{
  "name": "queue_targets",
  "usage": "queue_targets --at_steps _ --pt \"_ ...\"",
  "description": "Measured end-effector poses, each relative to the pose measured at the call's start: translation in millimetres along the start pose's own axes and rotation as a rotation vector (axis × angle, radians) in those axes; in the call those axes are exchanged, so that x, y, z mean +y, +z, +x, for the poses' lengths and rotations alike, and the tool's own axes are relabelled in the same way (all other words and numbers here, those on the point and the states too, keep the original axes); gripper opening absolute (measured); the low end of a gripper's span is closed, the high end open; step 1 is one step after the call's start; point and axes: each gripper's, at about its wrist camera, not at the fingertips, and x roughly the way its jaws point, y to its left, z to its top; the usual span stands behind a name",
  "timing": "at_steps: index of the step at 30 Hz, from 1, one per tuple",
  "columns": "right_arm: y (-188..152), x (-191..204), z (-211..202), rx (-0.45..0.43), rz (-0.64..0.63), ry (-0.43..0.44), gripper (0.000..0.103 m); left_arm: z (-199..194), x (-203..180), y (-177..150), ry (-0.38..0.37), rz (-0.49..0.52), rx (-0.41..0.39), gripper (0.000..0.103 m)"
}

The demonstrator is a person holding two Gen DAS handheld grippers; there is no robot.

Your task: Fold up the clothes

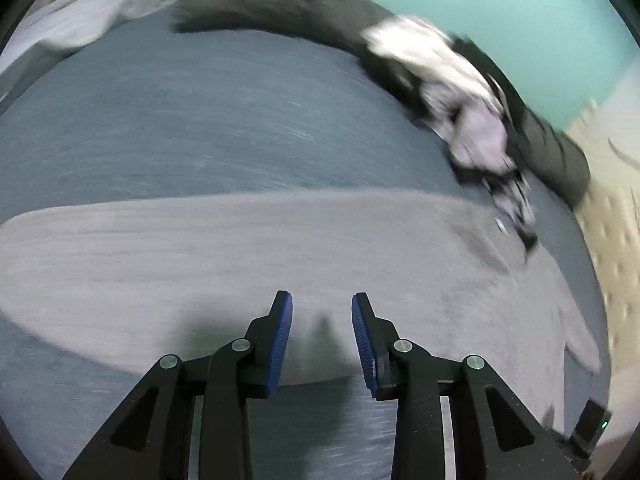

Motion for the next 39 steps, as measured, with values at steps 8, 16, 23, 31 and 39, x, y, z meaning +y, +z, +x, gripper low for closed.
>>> queue_targets --at_steps 8,16,23,31,39 --pt "3 -1 -7 -0.015 0.001 0.015 0.028 57 -51 -27 0.017 0.069 0.083 0.034" --pt "4 -1 -9 -0.019 0.006 0.027 0.028 45 -45 -42 0.022 0.030 0.030 0.035" --pt "4 -3 -11 -0.020 0.008 0.027 0.028 46 -36 -50 -0.015 -0.031 0.005 0.035" --pt "7 -8 -15 -0.030 0.009 0.014 0.028 23 -41 -67 -0.022 -0.032 -0.070 0.044" --pt "21 -16 -27 -0.087 0.042 -0.023 0.037 8 -34 -95 -0.047 -0.062 -0.118 0.058"
